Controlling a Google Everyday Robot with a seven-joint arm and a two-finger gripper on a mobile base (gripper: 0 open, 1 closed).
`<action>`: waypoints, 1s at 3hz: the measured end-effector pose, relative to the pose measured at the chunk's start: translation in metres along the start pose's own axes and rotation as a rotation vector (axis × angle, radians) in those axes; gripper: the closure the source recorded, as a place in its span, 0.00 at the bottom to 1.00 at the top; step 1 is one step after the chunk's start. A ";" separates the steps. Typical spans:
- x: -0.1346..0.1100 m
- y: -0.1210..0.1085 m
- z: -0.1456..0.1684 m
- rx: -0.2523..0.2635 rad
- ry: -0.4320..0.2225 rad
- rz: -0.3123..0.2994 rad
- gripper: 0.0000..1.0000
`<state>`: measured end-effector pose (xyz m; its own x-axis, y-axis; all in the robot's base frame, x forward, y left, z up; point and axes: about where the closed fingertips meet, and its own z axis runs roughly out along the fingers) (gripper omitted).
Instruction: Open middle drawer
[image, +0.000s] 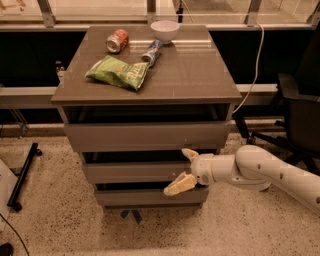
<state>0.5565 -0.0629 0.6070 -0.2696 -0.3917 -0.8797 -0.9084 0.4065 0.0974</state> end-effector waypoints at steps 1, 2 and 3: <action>0.010 -0.005 0.006 0.053 -0.006 0.019 0.00; 0.030 -0.019 0.016 0.121 -0.003 0.048 0.00; 0.050 -0.035 0.025 0.185 0.018 0.072 0.00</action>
Offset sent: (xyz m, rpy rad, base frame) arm 0.0264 -0.0177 -0.0659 -0.0309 -0.0120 -0.2272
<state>0.5833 -0.0761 0.5475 -0.3386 -0.3703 -0.8650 -0.8129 0.5781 0.0708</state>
